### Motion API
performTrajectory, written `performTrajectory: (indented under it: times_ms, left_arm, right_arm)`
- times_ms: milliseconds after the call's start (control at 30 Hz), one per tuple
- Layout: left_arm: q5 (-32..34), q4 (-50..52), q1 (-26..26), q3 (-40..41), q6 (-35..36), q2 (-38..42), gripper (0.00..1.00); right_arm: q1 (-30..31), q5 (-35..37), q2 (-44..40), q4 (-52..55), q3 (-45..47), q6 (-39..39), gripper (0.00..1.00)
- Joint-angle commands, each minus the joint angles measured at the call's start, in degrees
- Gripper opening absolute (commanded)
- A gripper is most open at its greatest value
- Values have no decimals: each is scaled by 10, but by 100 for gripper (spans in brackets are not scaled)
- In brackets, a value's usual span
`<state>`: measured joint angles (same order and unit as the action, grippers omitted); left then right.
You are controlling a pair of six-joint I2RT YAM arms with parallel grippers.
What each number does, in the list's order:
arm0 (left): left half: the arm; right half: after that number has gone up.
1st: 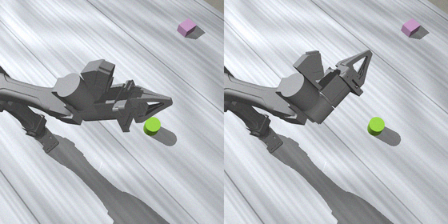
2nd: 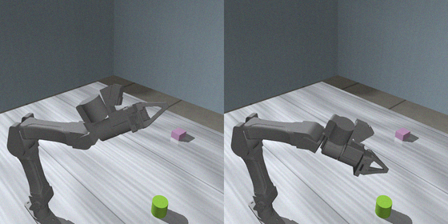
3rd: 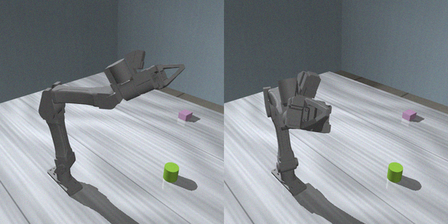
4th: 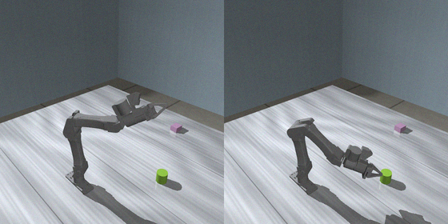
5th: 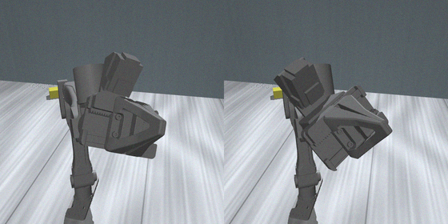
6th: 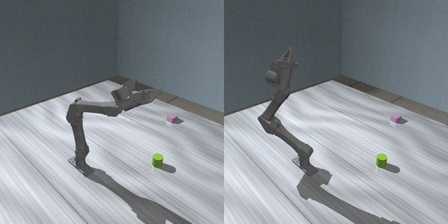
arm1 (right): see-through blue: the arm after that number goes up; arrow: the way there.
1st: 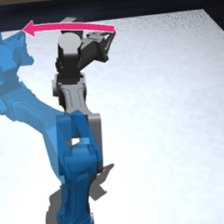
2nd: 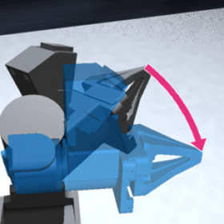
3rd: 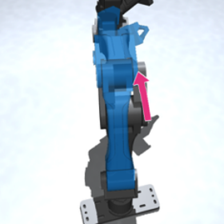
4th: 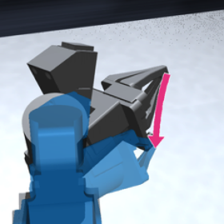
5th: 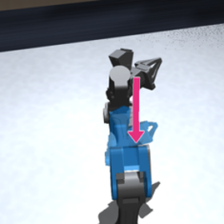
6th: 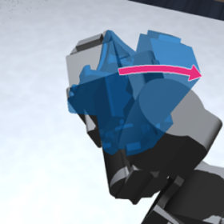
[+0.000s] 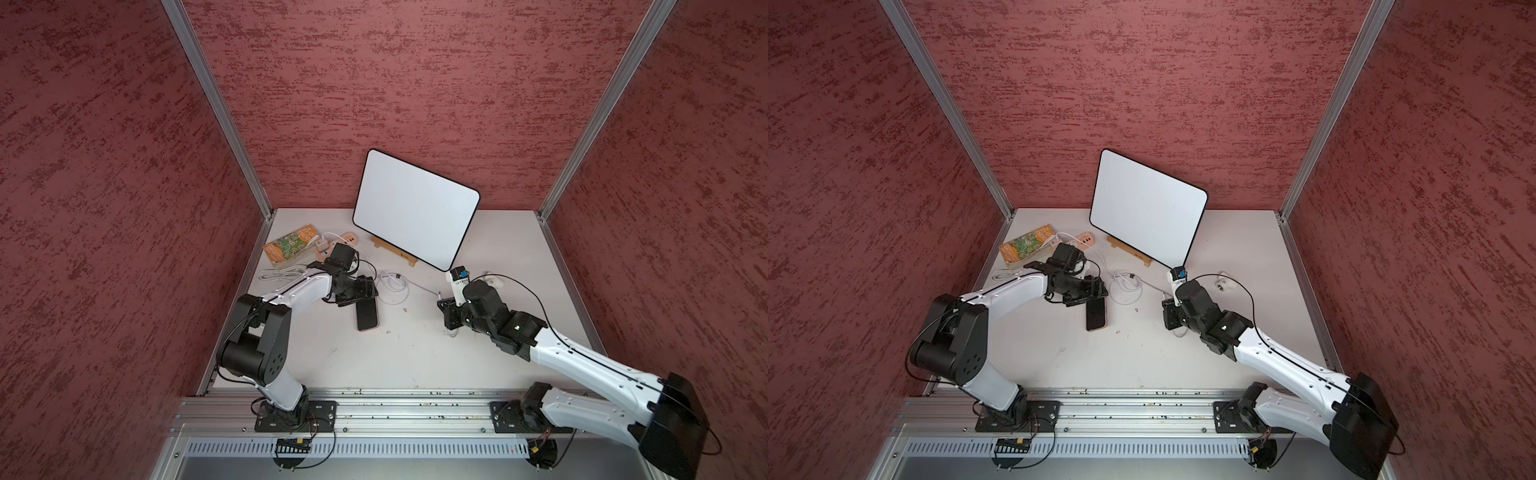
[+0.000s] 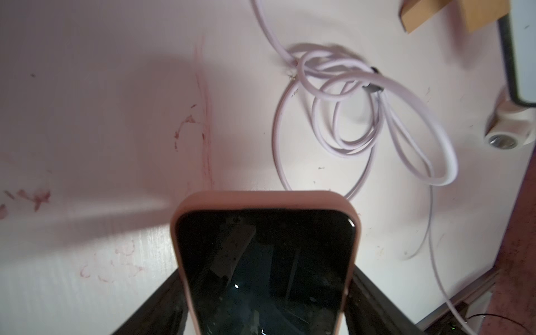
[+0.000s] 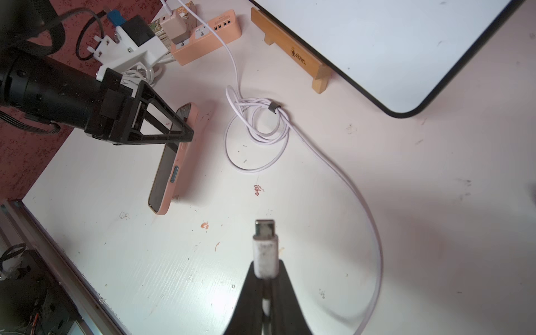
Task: Plug the charging cable into the phone
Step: Pick up the phone at the center of the board.
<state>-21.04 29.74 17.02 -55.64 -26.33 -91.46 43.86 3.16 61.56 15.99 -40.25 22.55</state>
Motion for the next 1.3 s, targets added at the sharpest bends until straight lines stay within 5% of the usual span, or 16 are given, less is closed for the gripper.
performTrajectory:
  times_ms: [0,233,400,500,900,1267]
  left_arm:
    - [-85,-112,-14,27,-149,24,0]
    - [-68,-106,-15,19,-259,45,0]
    - [92,1,-5,7,-338,90,0]
    - [134,56,-4,-10,-356,95,0]
    - [169,164,18,-84,-323,81,0]
    - [186,112,39,-38,-374,125,0]
  right_arm:
    - [-4,21,-6,-21,10,1,0]
    - [-4,46,-12,-14,11,-1,0]
    - [-4,63,-2,9,-1,-9,0]
    - [-4,66,-4,9,-1,-6,0]
    - [-4,60,18,4,-9,-7,0]
    - [-4,44,38,6,-15,-9,0]
